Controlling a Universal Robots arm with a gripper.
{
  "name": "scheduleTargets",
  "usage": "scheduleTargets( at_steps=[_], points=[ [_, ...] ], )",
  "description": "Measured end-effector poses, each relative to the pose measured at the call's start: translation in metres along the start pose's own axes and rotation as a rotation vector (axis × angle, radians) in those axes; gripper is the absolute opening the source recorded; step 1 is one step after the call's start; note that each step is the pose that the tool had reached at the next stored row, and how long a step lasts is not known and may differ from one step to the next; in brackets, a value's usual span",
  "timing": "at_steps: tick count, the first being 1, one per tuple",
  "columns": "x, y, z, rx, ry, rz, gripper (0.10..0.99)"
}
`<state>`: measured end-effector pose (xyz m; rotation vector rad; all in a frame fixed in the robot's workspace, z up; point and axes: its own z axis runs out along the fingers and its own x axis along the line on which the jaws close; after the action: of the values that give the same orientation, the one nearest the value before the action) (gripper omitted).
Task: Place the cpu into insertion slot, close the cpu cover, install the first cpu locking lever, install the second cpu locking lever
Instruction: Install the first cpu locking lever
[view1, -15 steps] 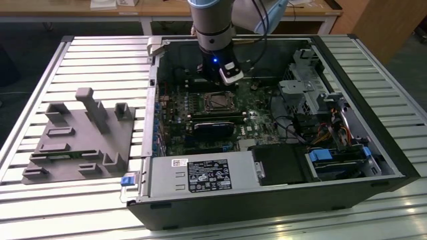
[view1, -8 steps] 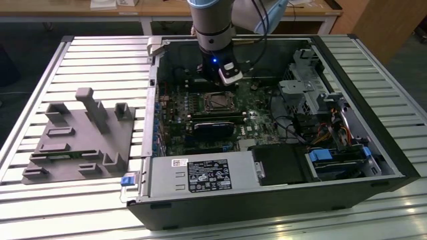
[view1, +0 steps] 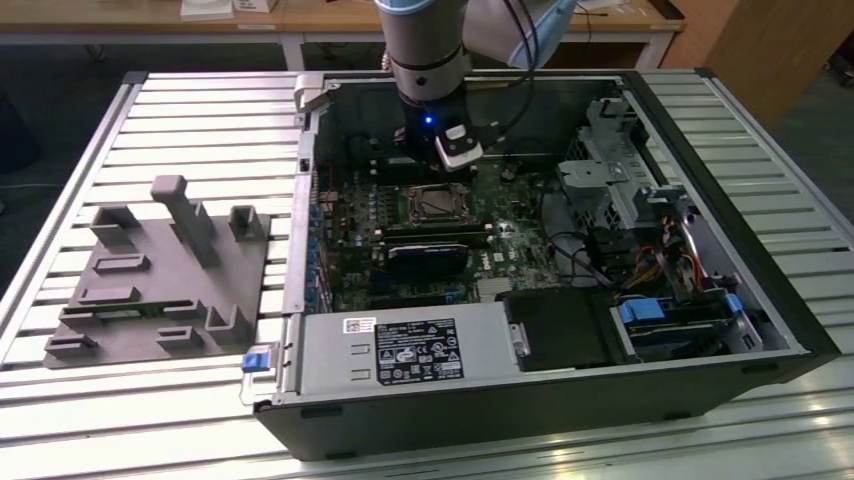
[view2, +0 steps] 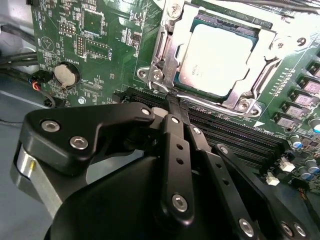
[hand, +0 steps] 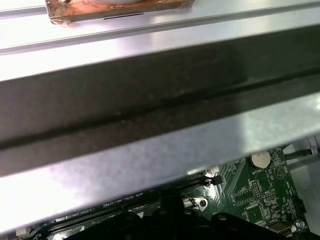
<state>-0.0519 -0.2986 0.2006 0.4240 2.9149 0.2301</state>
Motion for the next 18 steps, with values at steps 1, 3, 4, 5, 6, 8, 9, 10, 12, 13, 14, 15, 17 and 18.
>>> scheduleTargets(
  at_steps=[1, 3, 4, 5, 6, 8, 9, 10, 12, 13, 14, 15, 17, 18],
  points=[
    [0.0, 0.0, 0.0, 0.001, -0.001, 0.005, 0.106],
    [-0.0001, 0.0, -0.0004, 0.003, -0.0028, 0.016, 0.106],
    [-0.0002, 0.0001, -0.0006, 0.004, -0.0038, 0.021, 0.106],
    [-0.0002, 0.0001, -0.0009, 0.004, -0.0049, 0.026, 0.106],
    [-0.0003, 0.0001, -0.0015, 0.005, -0.0056, 0.031, 0.106],
    [-0.0005, 0.0004, -0.0028, 0.007, -0.0071, 0.039, 0.106],
    [-0.0006, 0.0005, -0.0034, 0.007, -0.0076, 0.041, 0.106],
    [-0.0007, 0.0006, -0.0036, 0.007, -0.0079, 0.043, 0.106],
    [-0.0007, 0.0007, -0.0039, 0.007, -0.0082, 0.044, 0.106],
    [-0.0008, 0.0007, -0.0044, 0.008, -0.0081, 0.044, 0.106],
    [-0.0009, 0.0008, -0.005, 0.008, -0.0082, 0.045, 0.106],
    [-0.001, 0.001, -0.0057, 0.007, -0.0082, 0.045, 0.106],
    [-0.0013, 0.0014, -0.0082, 0.008, -0.0084, 0.045, 0.106],
    [-0.0015, 0.0017, -0.0095, 0.008, -0.0081, 0.045, 0.106]
  ],
)
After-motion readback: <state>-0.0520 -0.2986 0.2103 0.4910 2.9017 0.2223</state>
